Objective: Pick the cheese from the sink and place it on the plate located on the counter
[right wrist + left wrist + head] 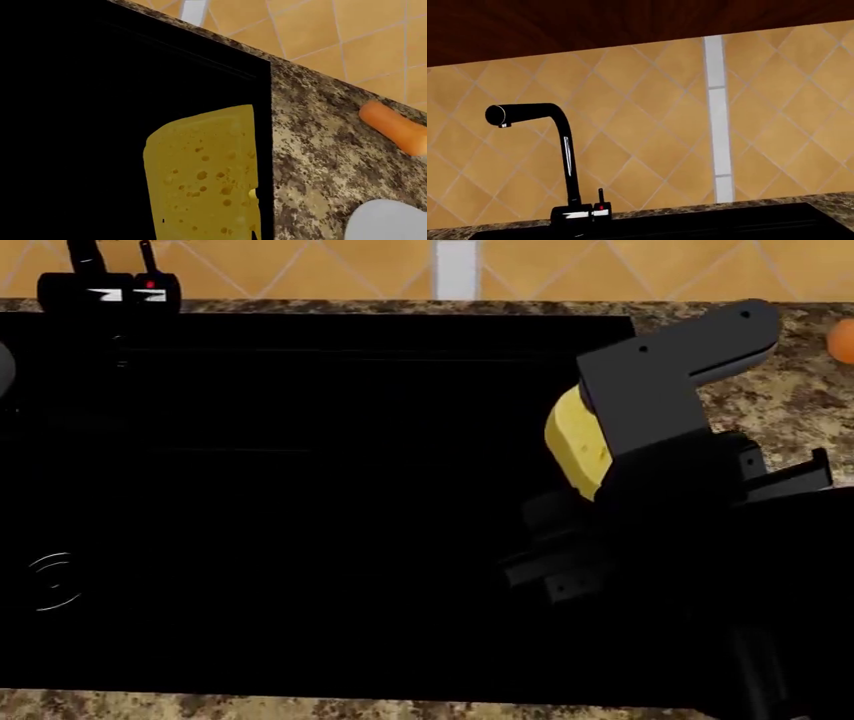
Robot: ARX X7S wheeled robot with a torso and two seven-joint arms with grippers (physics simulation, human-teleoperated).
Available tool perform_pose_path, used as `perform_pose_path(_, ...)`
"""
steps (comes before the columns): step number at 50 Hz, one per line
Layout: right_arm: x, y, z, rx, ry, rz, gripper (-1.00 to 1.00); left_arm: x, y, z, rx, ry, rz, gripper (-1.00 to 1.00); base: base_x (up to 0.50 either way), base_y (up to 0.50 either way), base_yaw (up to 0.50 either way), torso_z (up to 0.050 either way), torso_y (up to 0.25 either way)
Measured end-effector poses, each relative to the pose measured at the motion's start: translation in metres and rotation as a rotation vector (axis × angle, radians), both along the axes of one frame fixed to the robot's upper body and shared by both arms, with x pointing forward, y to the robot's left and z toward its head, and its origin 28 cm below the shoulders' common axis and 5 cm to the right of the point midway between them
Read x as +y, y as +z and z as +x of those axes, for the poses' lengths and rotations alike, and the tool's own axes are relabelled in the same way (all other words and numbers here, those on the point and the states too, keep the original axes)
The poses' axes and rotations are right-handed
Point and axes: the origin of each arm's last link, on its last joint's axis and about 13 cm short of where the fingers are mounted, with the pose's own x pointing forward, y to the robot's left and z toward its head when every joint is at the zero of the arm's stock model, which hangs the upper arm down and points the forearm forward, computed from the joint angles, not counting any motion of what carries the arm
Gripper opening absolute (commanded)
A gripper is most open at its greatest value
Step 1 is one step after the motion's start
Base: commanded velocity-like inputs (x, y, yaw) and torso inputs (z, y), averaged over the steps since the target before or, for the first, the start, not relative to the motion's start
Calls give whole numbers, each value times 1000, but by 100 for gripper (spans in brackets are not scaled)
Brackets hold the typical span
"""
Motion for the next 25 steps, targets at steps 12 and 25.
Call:
perform_pose_path(12,0,3,-1,-6,1,-4,-100,-1,1,-1,-3,-3,3,100,-13,-500,0,0,0)
perform_pose_path(25,0,5,0,-11,-1,-6,-100,-1,2,-1,-6,-3,2,100,-9,-500,0,0,0)
